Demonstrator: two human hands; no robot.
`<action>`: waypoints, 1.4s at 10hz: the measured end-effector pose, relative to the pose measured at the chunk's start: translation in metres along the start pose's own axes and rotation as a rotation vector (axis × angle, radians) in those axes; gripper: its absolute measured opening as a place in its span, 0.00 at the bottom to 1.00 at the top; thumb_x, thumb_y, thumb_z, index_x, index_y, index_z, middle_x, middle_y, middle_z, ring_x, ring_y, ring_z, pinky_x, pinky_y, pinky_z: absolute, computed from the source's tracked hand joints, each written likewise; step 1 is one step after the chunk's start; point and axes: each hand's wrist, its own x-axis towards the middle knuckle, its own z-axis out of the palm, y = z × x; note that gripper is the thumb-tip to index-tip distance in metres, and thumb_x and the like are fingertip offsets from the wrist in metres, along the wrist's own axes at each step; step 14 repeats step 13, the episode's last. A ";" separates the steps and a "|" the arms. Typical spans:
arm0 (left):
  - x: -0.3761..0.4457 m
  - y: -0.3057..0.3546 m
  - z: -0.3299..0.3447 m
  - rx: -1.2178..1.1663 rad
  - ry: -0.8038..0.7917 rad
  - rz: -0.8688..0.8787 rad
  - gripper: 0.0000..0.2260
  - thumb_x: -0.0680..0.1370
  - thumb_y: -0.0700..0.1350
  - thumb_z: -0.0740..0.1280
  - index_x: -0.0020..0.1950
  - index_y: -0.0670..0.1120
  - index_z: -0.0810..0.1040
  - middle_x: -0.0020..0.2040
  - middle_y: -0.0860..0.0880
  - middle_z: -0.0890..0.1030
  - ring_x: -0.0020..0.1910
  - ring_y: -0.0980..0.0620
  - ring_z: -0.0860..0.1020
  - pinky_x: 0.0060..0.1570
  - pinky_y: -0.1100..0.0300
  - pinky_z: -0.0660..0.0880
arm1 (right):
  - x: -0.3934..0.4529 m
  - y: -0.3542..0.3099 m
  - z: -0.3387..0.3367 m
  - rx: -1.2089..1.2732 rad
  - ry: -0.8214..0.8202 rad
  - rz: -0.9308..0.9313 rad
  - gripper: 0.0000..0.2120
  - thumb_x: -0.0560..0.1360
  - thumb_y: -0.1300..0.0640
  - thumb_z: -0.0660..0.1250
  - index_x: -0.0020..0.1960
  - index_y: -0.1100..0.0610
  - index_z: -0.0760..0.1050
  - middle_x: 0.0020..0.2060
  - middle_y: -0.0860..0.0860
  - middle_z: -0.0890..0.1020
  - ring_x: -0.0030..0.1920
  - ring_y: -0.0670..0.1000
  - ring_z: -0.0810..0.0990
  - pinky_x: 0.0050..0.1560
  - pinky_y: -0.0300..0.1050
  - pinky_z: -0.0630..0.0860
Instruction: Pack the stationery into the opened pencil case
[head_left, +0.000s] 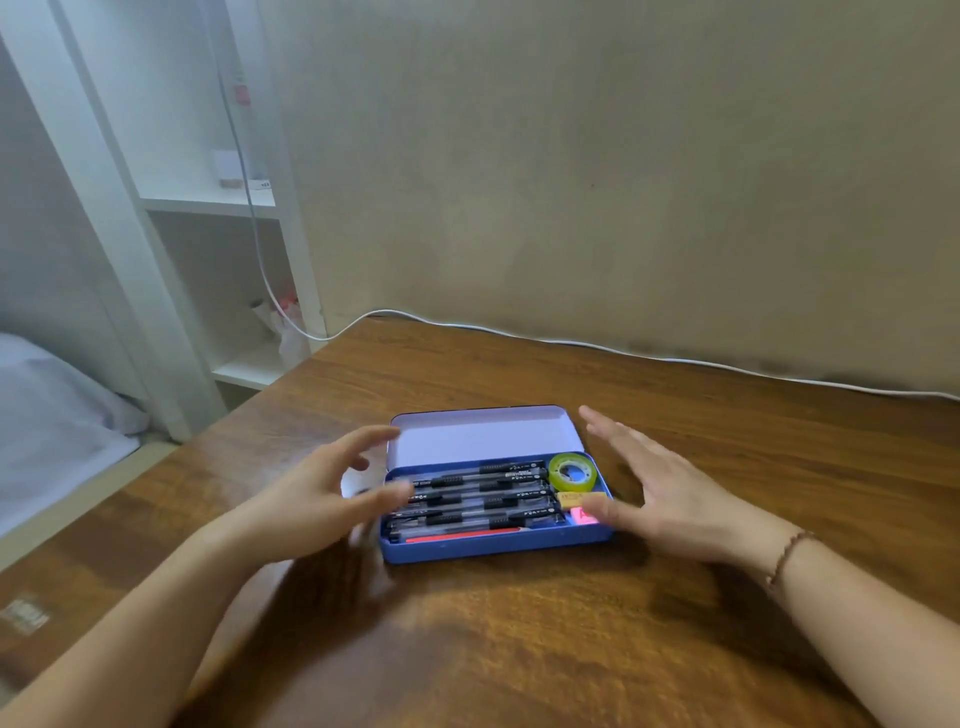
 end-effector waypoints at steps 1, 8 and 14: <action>0.015 0.002 0.014 -0.165 0.132 -0.121 0.29 0.76 0.64 0.60 0.74 0.54 0.65 0.70 0.52 0.72 0.64 0.53 0.72 0.60 0.57 0.68 | 0.015 -0.008 0.000 0.344 0.021 0.127 0.43 0.67 0.23 0.49 0.76 0.37 0.41 0.77 0.47 0.59 0.75 0.53 0.60 0.74 0.56 0.56; -0.041 0.014 0.041 0.088 0.329 0.301 0.13 0.70 0.62 0.67 0.49 0.59 0.83 0.51 0.64 0.78 0.54 0.57 0.77 0.54 0.61 0.71 | -0.050 0.004 0.025 -0.066 0.108 -0.144 0.36 0.68 0.24 0.46 0.72 0.36 0.59 0.73 0.31 0.56 0.74 0.34 0.51 0.76 0.42 0.53; -0.043 0.063 0.073 0.618 0.443 0.437 0.09 0.63 0.55 0.69 0.39 0.54 0.77 0.50 0.54 0.80 0.44 0.49 0.79 0.36 0.57 0.75 | -0.085 -0.028 0.009 -0.049 0.228 -0.076 0.36 0.74 0.34 0.59 0.73 0.31 0.40 0.74 0.31 0.37 0.74 0.37 0.36 0.77 0.52 0.50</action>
